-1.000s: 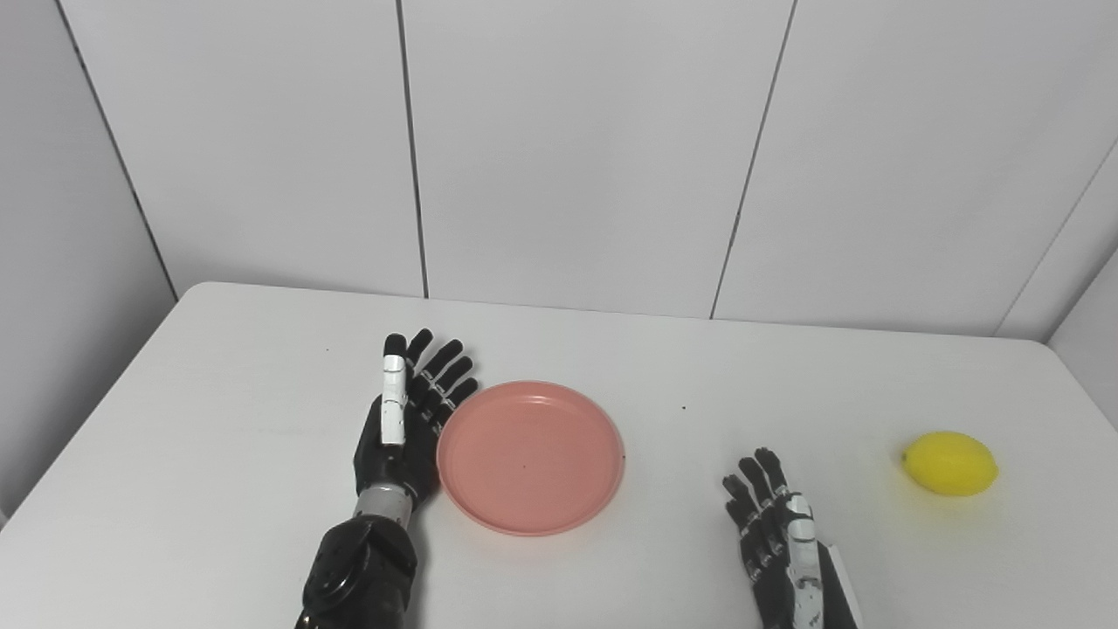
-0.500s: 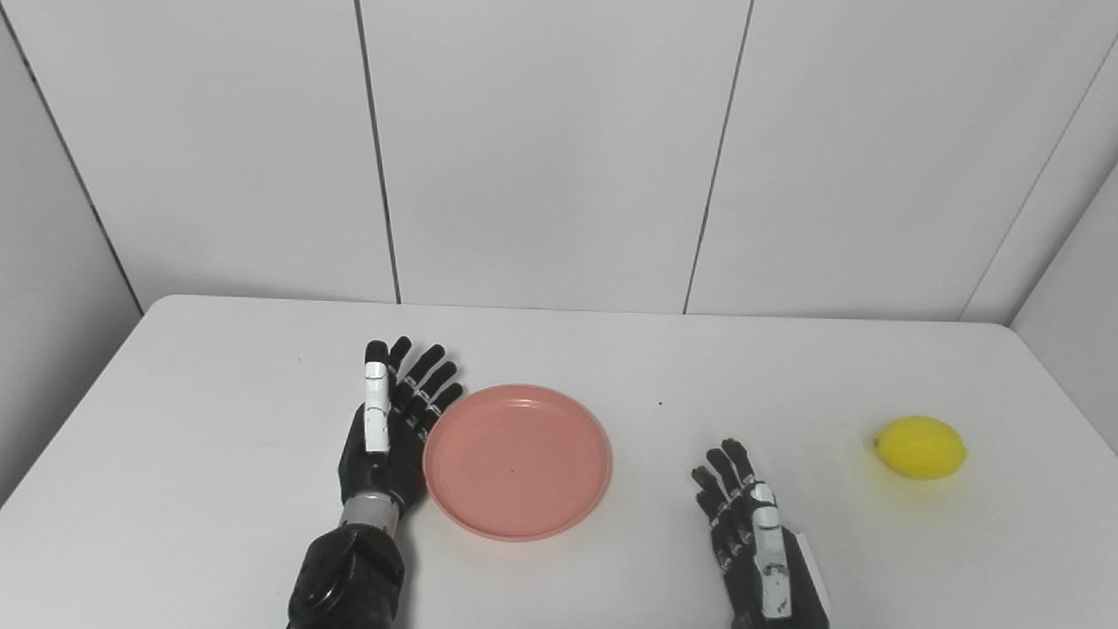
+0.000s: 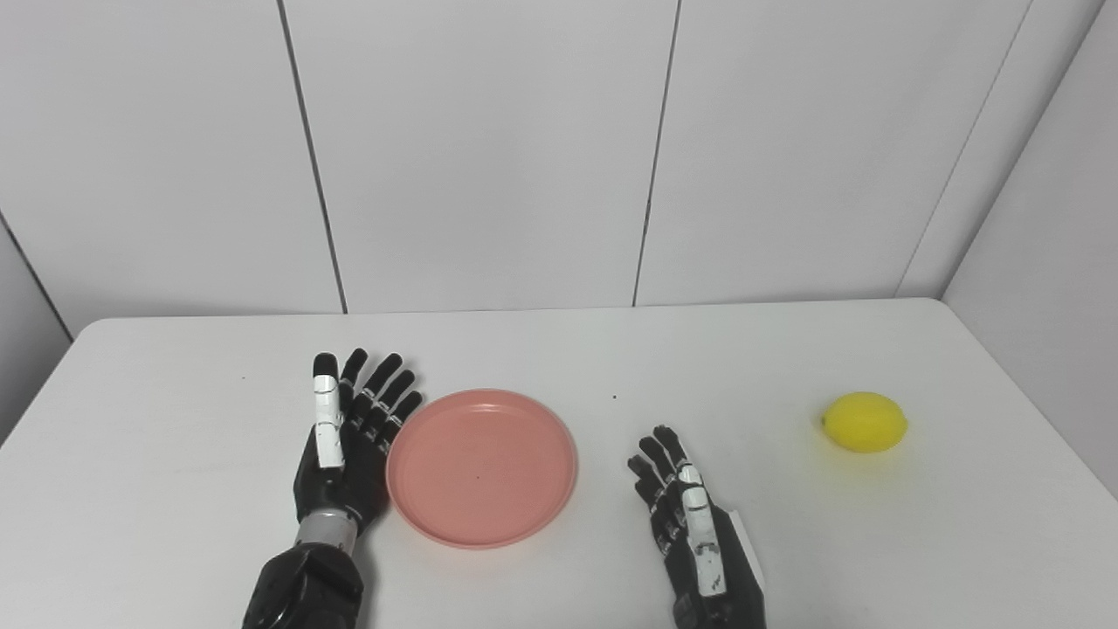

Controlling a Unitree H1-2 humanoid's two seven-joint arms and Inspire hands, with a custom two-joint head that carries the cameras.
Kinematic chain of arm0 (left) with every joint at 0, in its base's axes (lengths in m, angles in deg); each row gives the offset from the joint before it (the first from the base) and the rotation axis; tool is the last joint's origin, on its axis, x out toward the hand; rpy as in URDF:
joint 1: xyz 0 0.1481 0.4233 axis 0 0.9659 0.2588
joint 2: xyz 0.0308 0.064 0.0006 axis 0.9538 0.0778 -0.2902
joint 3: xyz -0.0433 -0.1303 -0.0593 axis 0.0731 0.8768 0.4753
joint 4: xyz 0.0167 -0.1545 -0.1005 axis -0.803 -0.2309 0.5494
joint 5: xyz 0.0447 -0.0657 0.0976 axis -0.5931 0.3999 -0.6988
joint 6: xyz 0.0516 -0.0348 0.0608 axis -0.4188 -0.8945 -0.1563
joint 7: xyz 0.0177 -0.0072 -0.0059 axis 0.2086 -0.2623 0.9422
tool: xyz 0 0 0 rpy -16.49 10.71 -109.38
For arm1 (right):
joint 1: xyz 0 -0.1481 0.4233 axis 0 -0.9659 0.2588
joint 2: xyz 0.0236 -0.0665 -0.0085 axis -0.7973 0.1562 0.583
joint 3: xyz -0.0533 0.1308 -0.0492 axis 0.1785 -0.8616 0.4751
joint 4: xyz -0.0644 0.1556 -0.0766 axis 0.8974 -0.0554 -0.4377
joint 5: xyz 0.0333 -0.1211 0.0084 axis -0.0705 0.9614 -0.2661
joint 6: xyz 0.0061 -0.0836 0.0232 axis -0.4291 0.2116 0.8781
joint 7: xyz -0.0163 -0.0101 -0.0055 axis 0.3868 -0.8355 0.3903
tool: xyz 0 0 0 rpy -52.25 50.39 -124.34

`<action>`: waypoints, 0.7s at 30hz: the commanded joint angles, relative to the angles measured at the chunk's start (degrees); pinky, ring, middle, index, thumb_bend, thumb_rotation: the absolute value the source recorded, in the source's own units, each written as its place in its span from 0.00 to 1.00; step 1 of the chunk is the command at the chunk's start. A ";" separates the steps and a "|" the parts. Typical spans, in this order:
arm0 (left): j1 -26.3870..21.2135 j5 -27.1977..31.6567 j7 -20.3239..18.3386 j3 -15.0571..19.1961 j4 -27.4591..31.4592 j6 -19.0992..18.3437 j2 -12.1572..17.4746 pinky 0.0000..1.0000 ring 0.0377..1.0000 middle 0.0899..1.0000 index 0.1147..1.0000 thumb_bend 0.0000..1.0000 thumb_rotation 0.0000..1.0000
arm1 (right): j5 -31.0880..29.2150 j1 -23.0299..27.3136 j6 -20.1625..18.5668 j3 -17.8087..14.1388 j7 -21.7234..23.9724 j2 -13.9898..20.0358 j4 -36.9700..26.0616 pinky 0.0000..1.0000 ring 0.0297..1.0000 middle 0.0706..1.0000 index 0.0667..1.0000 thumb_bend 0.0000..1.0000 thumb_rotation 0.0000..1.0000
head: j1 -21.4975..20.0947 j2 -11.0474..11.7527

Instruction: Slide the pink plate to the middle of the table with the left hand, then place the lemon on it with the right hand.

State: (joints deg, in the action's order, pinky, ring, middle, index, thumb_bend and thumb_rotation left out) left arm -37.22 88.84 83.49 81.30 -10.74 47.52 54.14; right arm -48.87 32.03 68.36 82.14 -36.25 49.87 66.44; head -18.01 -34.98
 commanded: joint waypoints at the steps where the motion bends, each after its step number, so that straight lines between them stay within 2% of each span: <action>1: -0.14 0.49 0.12 -0.01 -0.54 -2.43 0.22 0.85 0.84 0.82 0.93 0.82 0.77 | 0.36 0.32 0.13 0.52 -0.33 -0.88 0.25 0.99 0.92 0.93 0.94 0.71 0.88 | -0.08 0.05; 21: 0.06 1.31 -0.08 0.36 -1.86 -2.52 0.43 0.85 0.83 0.81 0.93 0.81 0.77 | 1.72 0.25 0.22 1.00 -1.94 -1.72 -0.02 0.97 0.91 0.93 0.93 0.74 0.85 | -2.99 -0.20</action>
State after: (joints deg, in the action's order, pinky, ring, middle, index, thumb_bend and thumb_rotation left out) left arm -37.32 90.47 82.68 81.60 -11.10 47.02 54.56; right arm -46.90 32.10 68.36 83.08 -37.85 49.08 66.57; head -21.00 -35.24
